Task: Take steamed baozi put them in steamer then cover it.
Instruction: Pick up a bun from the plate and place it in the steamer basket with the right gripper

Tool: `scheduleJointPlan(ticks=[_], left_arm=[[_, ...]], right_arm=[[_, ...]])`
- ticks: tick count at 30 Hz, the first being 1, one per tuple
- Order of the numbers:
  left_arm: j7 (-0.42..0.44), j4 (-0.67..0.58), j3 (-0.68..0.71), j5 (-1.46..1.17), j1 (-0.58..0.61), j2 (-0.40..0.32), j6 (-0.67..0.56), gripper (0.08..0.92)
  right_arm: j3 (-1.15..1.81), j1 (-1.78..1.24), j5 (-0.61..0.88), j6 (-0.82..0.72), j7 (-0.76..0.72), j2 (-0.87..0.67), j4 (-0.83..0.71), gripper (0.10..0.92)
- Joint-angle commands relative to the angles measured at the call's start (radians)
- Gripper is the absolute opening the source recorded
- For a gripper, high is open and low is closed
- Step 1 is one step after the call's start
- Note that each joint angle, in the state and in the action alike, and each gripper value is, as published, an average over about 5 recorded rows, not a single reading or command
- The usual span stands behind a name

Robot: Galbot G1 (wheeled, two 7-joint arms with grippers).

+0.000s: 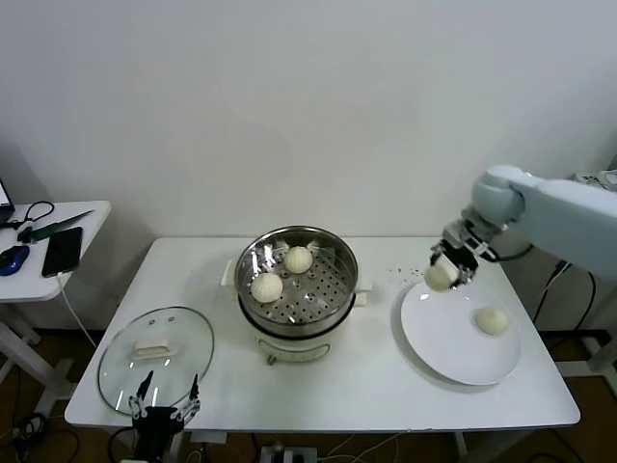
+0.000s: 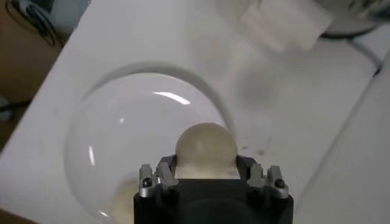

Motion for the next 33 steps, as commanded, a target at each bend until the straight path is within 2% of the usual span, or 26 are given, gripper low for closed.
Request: scheduleJointPlan(ticks=[1,9,18,33], left_arm=[[0.001,-0.006,0.003,0.002,0.005,-0.001,0.002,0.823],[-0.007,0.003,0.006,0.001,0.005,-0.001,0.002,0.823],[-0.015,-0.002,-0.001,-0.012,0.01,0.0,0.002,0.823],[-0.017,0.01,-0.015,-0.031,0.024,0.002,-0.007,0.823]], right_arm=[[-0.013,0.196,-0.081,0.265,-0.015,0.244,0.071,0.661],[0.053,0.098,-0.159,0.309,0.0,0.428,0.051,0.662],[0.057,-0.021,-0.203,0.333,0.023,0.539,0.036,0.662],[0.014,-0.111,-0.173,0.332,0.025,0.565,0.034,0.667]])
